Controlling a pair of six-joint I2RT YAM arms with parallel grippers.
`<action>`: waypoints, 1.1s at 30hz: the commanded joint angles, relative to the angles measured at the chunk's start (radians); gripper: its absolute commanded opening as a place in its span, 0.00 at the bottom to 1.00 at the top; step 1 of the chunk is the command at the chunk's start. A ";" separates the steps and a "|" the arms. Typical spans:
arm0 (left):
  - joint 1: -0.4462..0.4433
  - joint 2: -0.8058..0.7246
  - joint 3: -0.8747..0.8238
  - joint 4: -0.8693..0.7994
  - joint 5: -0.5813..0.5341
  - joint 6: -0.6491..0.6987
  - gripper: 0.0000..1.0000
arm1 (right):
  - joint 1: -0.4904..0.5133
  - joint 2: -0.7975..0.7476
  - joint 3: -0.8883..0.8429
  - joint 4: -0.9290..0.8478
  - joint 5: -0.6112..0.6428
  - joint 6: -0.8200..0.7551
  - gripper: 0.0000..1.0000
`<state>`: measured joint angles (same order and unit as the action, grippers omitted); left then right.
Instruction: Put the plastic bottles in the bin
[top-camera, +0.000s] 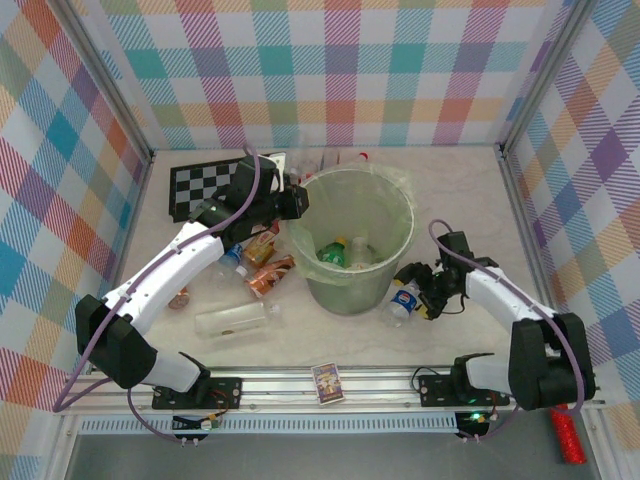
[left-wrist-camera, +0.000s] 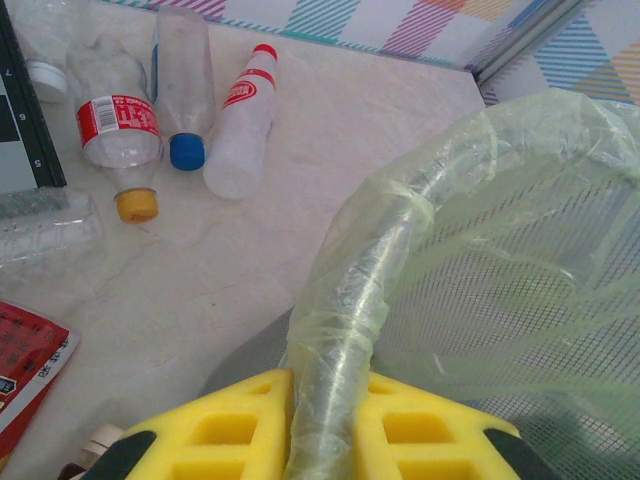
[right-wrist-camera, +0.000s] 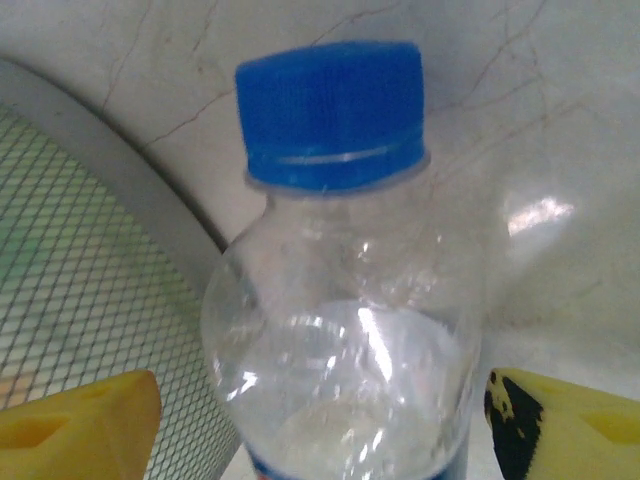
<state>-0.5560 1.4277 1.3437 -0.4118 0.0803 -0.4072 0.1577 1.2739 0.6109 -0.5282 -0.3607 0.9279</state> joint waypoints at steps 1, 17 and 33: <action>-0.005 0.017 0.019 0.000 -0.012 -0.020 0.19 | 0.006 0.041 -0.022 0.060 -0.003 0.000 0.82; -0.005 0.020 0.018 -0.003 -0.014 -0.019 0.19 | -0.009 -0.005 0.065 -0.108 0.085 -0.115 0.53; -0.005 0.036 0.015 0.017 -0.001 -0.019 0.19 | -0.276 -0.123 0.457 -0.493 0.248 -0.413 0.30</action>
<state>-0.5560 1.4334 1.3476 -0.4076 0.0875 -0.4072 -0.0841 1.1873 0.9611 -0.9100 -0.1513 0.6109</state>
